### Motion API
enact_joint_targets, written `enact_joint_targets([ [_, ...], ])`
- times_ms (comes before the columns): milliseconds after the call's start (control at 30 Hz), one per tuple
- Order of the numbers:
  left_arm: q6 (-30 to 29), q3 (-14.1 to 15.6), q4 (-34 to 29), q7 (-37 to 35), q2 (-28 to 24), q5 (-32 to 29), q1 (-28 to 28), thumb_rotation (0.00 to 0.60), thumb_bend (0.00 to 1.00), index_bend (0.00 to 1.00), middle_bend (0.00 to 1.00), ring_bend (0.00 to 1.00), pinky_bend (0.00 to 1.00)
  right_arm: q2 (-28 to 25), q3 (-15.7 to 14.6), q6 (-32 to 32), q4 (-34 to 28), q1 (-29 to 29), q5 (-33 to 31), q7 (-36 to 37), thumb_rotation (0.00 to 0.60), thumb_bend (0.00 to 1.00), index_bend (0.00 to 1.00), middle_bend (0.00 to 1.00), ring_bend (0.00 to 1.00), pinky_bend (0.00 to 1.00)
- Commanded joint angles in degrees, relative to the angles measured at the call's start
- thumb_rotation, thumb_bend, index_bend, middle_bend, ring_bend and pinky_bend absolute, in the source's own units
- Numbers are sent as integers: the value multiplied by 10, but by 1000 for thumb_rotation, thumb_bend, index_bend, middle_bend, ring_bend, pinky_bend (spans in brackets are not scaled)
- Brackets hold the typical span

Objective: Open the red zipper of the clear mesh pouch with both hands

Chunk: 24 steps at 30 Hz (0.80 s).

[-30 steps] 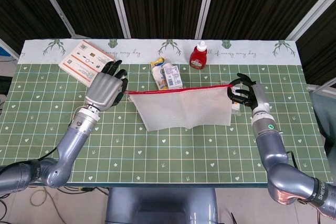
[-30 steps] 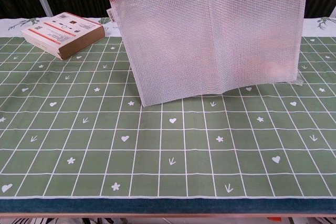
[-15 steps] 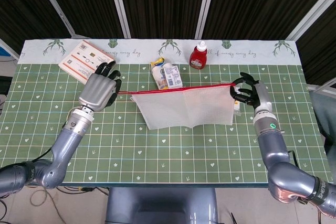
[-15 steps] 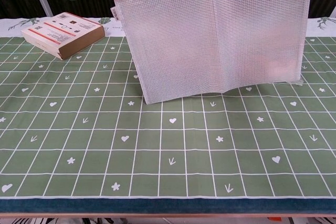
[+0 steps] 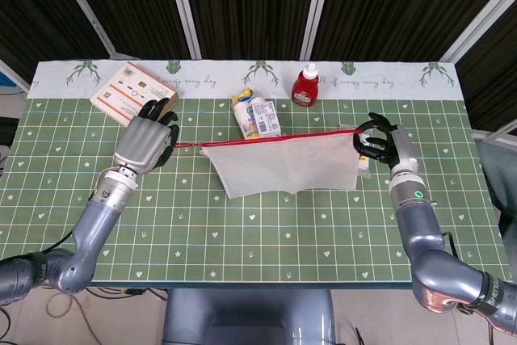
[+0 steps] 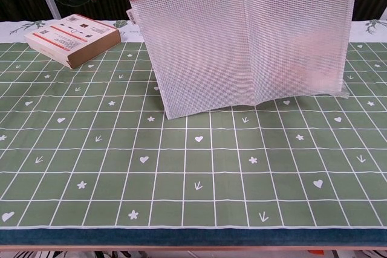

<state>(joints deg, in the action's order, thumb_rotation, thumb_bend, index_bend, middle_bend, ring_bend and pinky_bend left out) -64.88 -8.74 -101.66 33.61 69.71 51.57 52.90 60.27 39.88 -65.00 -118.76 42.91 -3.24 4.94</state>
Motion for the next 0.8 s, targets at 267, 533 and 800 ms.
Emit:
enact_joint_targets([
  [267, 2, -7, -3, -12, 2, 4, -8, 600, 146, 236, 88, 0, 51, -8, -27, 19, -13, 3, 47, -35, 600, 248, 0, 0, 0, 206],
  [533, -11, -9, -24, -21, -8, 13, -25, 600, 143, 198, 61, 0, 36, -21, -61, 3, -25, -2, 107, -71, 600, 203, 0, 0, 0, 206],
  [800, -76, 30, -70, -45, -30, 75, -93, 600, 71, 160, 24, 0, 12, -32, -163, -58, -32, -58, 290, -128, 600, 115, 0, 0, 0, 206],
])
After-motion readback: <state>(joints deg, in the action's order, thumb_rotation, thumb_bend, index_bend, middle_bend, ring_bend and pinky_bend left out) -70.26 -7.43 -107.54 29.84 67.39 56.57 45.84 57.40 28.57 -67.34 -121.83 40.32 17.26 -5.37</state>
